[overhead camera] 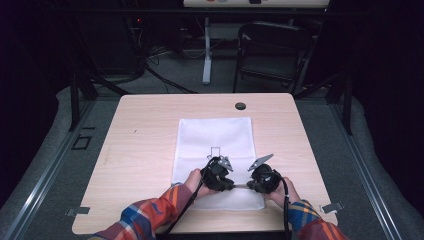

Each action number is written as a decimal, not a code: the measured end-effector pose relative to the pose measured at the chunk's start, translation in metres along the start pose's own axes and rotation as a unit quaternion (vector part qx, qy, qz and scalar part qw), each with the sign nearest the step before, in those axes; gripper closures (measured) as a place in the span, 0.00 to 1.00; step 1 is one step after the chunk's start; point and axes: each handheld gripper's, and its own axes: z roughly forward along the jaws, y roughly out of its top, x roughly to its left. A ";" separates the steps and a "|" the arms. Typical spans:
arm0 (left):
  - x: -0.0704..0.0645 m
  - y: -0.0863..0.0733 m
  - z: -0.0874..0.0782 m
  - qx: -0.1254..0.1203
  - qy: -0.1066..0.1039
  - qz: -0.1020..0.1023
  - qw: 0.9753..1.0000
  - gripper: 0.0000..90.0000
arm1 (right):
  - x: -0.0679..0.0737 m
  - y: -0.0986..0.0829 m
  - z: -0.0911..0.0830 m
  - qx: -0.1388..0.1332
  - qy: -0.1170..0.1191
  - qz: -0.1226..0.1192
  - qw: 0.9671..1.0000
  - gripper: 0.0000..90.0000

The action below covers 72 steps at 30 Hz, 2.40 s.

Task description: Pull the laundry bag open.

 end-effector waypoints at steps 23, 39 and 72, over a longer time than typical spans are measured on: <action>0.006 -0.015 -0.013 -0.001 0.003 -0.011 1.000 0.90 | 0.002 0.001 0.000 0.003 -0.008 -0.003 1.000 1.00; 0.005 -0.019 -0.018 0.003 0.015 -0.010 1.000 0.90 | 0.003 0.001 0.000 0.004 -0.009 -0.002 1.000 1.00; 0.011 -0.045 -0.042 -0.001 0.025 -0.037 0.999 0.90 | 0.002 0.000 0.000 0.001 -0.004 -0.008 1.000 1.00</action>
